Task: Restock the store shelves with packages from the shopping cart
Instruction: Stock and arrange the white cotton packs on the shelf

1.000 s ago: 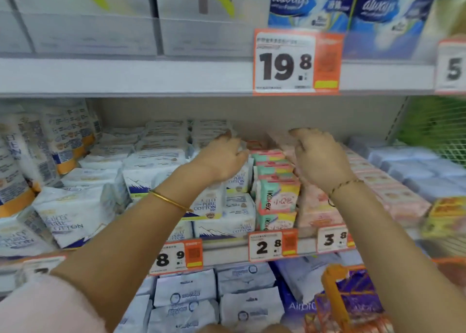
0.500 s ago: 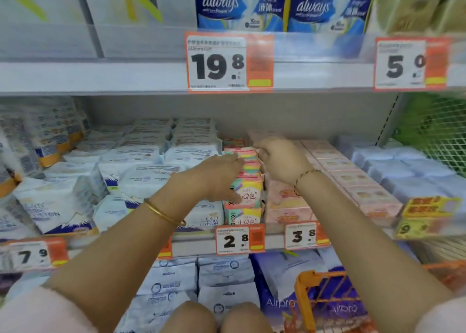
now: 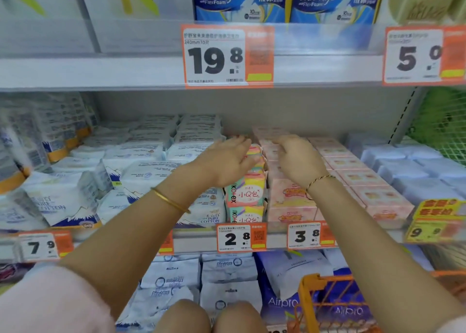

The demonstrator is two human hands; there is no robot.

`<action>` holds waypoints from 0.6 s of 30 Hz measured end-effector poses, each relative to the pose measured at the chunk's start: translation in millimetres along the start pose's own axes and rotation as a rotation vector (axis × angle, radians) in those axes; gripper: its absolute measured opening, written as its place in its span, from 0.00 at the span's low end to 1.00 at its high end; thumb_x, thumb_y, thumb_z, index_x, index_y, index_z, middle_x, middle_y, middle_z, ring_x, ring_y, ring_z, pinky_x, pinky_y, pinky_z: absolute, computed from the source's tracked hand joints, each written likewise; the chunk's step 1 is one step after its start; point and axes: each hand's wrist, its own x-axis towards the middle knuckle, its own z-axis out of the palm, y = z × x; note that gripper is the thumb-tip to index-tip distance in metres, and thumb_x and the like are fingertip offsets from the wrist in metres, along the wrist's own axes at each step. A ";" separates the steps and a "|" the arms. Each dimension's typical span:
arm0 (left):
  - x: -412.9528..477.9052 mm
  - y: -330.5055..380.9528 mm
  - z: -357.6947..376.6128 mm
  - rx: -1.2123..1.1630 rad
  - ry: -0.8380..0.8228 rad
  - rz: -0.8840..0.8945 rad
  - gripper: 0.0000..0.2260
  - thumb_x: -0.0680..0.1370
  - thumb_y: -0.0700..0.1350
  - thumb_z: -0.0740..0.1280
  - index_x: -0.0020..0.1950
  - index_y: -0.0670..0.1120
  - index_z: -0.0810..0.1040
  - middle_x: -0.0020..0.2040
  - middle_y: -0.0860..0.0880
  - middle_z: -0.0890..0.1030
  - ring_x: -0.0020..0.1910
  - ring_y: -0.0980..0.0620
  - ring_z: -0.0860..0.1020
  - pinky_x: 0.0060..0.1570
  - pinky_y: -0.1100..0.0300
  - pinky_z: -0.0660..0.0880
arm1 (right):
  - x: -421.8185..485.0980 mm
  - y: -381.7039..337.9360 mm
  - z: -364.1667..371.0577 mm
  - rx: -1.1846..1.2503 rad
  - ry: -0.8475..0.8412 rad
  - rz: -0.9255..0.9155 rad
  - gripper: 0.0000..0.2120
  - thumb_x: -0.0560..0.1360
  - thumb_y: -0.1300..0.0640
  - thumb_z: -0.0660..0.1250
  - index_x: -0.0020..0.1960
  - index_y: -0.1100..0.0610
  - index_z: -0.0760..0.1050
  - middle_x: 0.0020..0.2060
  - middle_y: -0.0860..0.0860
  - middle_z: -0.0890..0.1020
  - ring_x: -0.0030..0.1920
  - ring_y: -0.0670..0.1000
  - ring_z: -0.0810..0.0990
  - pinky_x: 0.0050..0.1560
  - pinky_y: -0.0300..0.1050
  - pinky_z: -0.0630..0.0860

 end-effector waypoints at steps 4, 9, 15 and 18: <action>33.3 2.5 -0.5 0.013 0.020 -0.026 0.21 0.82 0.51 0.50 0.70 0.41 0.65 0.71 0.41 0.68 0.69 0.43 0.67 0.68 0.53 0.62 | -1.4 30.6 -11.3 0.025 0.014 0.101 0.17 0.76 0.67 0.55 0.61 0.63 0.75 0.60 0.61 0.76 0.60 0.62 0.74 0.59 0.55 0.73; 86.3 4.7 -5.0 -0.125 0.020 -0.099 0.19 0.82 0.44 0.54 0.72 0.40 0.63 0.72 0.39 0.65 0.69 0.42 0.66 0.65 0.55 0.63 | -7.8 49.9 -13.0 0.135 -0.043 0.125 0.17 0.79 0.61 0.54 0.66 0.60 0.72 0.61 0.60 0.76 0.62 0.61 0.74 0.62 0.51 0.71; 141.3 20.8 16.3 -0.059 -0.085 -0.149 0.23 0.82 0.55 0.46 0.77 0.51 0.50 0.77 0.40 0.50 0.76 0.41 0.51 0.74 0.51 0.51 | 1.1 43.6 -1.4 0.092 -0.214 0.102 0.21 0.81 0.52 0.51 0.71 0.57 0.64 0.73 0.56 0.62 0.70 0.59 0.63 0.69 0.54 0.63; 153.3 22.0 25.0 -0.049 -0.166 -0.154 0.24 0.82 0.56 0.45 0.77 0.53 0.49 0.77 0.41 0.49 0.76 0.42 0.49 0.75 0.49 0.49 | 0.5 44.0 0.1 0.167 -0.282 0.135 0.24 0.82 0.51 0.50 0.76 0.56 0.54 0.77 0.52 0.49 0.75 0.55 0.54 0.74 0.48 0.54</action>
